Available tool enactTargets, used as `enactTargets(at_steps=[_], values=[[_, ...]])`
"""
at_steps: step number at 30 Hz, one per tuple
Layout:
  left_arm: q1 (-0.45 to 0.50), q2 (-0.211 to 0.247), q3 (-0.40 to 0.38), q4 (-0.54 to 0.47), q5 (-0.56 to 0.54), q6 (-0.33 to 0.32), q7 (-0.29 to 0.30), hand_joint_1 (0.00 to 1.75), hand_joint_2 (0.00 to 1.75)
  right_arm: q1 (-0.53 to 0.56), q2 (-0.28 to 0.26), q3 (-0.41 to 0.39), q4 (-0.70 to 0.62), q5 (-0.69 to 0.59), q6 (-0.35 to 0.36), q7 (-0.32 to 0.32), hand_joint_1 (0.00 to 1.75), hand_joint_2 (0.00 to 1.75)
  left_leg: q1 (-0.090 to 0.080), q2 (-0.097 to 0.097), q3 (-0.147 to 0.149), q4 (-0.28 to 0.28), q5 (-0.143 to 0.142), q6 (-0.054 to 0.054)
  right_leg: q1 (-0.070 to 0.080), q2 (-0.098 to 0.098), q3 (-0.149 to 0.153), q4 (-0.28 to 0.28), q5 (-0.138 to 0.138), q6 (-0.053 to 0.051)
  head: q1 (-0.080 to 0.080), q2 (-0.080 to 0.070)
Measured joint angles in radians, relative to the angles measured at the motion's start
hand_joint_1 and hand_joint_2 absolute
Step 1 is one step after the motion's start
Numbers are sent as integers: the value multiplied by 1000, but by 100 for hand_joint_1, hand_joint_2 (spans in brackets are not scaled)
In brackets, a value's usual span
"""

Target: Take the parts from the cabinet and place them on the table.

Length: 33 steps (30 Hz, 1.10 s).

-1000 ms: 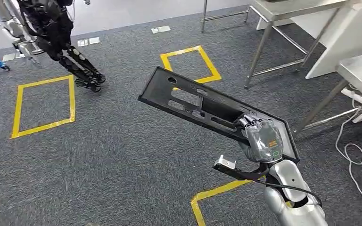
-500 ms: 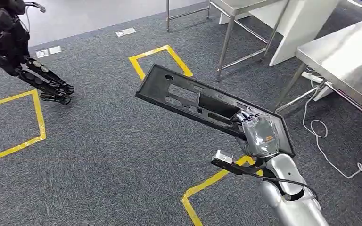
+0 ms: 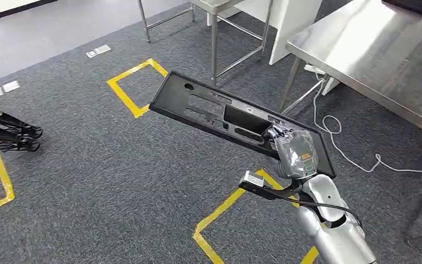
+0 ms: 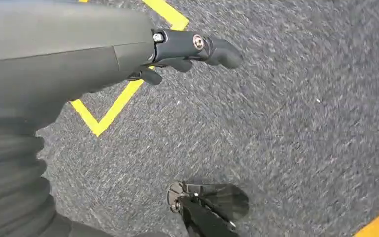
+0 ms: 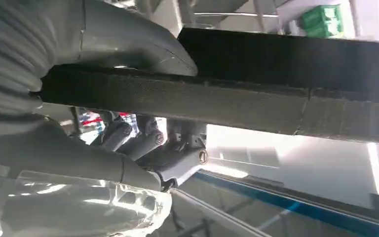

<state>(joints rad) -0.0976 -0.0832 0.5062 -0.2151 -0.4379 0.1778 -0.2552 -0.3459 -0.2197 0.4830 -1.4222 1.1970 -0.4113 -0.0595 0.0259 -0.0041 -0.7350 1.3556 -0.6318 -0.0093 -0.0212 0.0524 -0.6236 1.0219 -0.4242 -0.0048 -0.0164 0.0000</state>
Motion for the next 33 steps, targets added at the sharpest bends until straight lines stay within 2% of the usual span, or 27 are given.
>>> enactTargets(at_steps=[1, 3, 4, 5, 6, 8, 9, 10, 11, 12, 13, 14, 15, 16, 18, 19, 20, 21, 23, 24, 25, 26, 27, 29, 30, 31, 33], values=[[0, 0, 0, 0, 0, 2, 0, 0, 175, -1, 0, 1, 4, 0, 0, -3, 171, 175, 1, 0, 10, -39, 39, 1, 0, 15, 2, 0, 0, 0, -1, 0], [0, 0, 0, 0, 0, 6, 0, 0, 175, -8, 1, 4, 11, -7, 0, -11, 171, 175, 7, -20, 81, -208, 141, 4, -2, 46, 5, 3, -1, 1, -1, 0], [0, 0, 0, 1, -1, 8, 0, 0, 175, -14, 2, 5, 16, -12, -2, -13, 171, 175, 15, -79, 110, -277, 169, 5, -2, 57, 2, 6, -2, 5, -1, 0], [0, -1, 1, 3, -3, 10, 1, 0, 175, -24, 2, 5, 22, -16, -4, -14, 171, 175, 17, -107, 115, -299, 161, 4, 9, 70, -7, 17, -6, 13, 1, 0], [-2, -1, 0, 3, -5, 10, 2, 0, 175, -27, 2, 6, 26, -20, -5, -14, 171, 175, 12, -82, 115, -296, 162, 6, 8, 77, -11, 13, -4, 18, 2, 0], [-4, -2, 1, 4, -11, 10, 5, 0, 175, -28, 0, 8, 32, -23, -11, -14, 171, 175, 1, -63, 117, -297, 164, 20, 4, 102, -17, 2, 4, 37, 1, 0], [-5, -7, 1, 4, -11, 7, 5, 0, 175, -29, -3, 8, 34, -23, -14, -14, 171, 175, 7, -46, 122, -309, 172, 32, 15, 105, -28, 4, 5, 45, 2, 0], [-6, -7, 1, 4, -11, 6, 5, 0, 175, -30, -3, 11, 35, -23, -16, -14, 171, 175, 5, -34, 128, -317, 176, 41, 10, 30, -33, 28, -4, 45, 3, 0], [-5, -8, 1, 4, -11, 6, 5, 0, 175, -37, -4, 14, 37, -23, -16, -15, 171, 175, 4, -20, 130, -318, 175, 51, 11, -15, -57, 76, -29, 41, 11, 0], [-1, -8, 2, 4, -11, 3, 3, 0, 175, -43, -3, 17, 39, -23, -16, -15, 171, 175, 3, -5, 132, -318, 173, 53, 9, -33, -97, 152, -63, 38, 11, 0], [0, -8, 3, 4, -11, 0, 0, 0, 175, -44, -3, 19, 40, -23, -16, -15, 171, 175, 2, 10, 132, -318, 172, 54, 8, -37, -137, 231, -92, 38, 11, 0], [0, -9, 4, 4, -11, -1, -1, 0, 175, -44, -3, 20, 42, -23, -16, -15, 171, 175, 2, 24, 131, -318, 171, 54, 7, -38, -170, 296, -110, 42, 12, 0], [2, -11, 4, 4, -11, -2, -2, 0, 175, -43, -3, 21, 46, -22, -16, -15, 171, 175, 2, 39, 133, -318, 169, 52, 5, -39, -182, 319, -110, 50, 12, 0], [2, -13, 5, 4, -11, -3, -5, 0, 175, -43, -4, 22, 49, -21, -16, -15, 171, 175, 2, 54, 134, -317, 167, 51, 2, -42, -165, 286, -93, 60, 12, 0], [2, -18, 4, 4, -12, -6, -7, 0, 175, -45, -4, 22, 50, -20, -16, -15, 171, 175, 4, 79, 140, -317, 162, 43, -2, -72, -66, 107, -31, 79, 12, 0], [2, -19, 5, 4, -12, -9, -7, 0, 175, -48, -4, 22, 50, -19, -16, -14, 171, 175, 2, 88, 146, -317, 158, 37, -3, -126, -15, 22, -10, 81, 13, 0], [2, -18, 5, 4, -12, -9, -7, 0, 175, -52, -4, 23, 50, -18, -16, -13, 171, 175, -7, 97, 150, -316, 152, 29, 9, -160, -3, 6, -9, 70, 16, 0], [3, -20, 5, 4, -12, -9, -8, 0, 175, -55, -3, 24, 50, -18, -15, -13, 171, 175, -9, 110, 154, -318, 149, 22, 19, -142, -5, 5, -4, 57, 13, 0], [1, -21, 5, 4, -12, -10, -8, 0, 175, -55, -5, 24, 52, -18, -16, -13, 171, 175, -10, 135, 166, -323, 144, 15, 20, -116, -8, 5, -4, 48, 12, 0], [-2, -22, 5, 4, -12, -10, -8, 0, 175, -57, -8, 24, 53, -18, -16, -12, 171, 175, -9, 150, 172, -324, 140, 8, 18, -99, -4, 1, -2, 39, 11, 0], [-3, -22, 5, 4, -12, -11, -9, 0, 175, -55, -6, 24, 54, -18, -16, -12, 171, 175, 1, 116, 171, -311, 130, 0, -14, -86, 2, -2, 1, 30, 8, 0], [-2, -21, 5, 4, -12, -12, -9, 0, 175, -61, -6, 25, 55, -17, -15, -12, 171, 175, 2, 58, 154, -269, 99, 1, -10, -77, 2, -2, 1, 17, 6, 0], [-1, -21, 6, 4, -13, -12, -9, 0, 175, -65, -4, 26, 56, -11, -16, -12, 171, 175, 2, 24, 121, -201, 59, 2, -7, -72, 2, -2, -1, 5, 3, 0], [3, -21, 6, 5, -13, -14, -10, 0, 175, -65, 0, 30, 61, 6, -16, -11, 171, 175, 2, 1, 36, -49, 1, -1, -1, -47, 3, -2, -1, 4, 2, 0], [5, -21, 6, 5, -13, -19, -12, 0, 175, -64, 0, 32, 64, 13, -17, -11, 171, 175, 2, 1, 13, -20, 4, 0, 1, -38, 3, -1, -2, 4, 2, 0], [6, -21, 6, 6, -13, -22, -18, 0, 175, -64, -1, 34, 66, 20, -18, -9, 171, 175, 2, 1, 12, -41, 34, 2, 2, -29, 5, -1, -2, 4, 2, 0], [5, -20, 6, 5, -12, -33, -27, 0, 175, -63, -1, 39, 68, 24, -18, -7, 171, 175, 5, 1, 70, -188, 132, 4, 1, -17, 8, 2, -3, 5, 1, 0]])
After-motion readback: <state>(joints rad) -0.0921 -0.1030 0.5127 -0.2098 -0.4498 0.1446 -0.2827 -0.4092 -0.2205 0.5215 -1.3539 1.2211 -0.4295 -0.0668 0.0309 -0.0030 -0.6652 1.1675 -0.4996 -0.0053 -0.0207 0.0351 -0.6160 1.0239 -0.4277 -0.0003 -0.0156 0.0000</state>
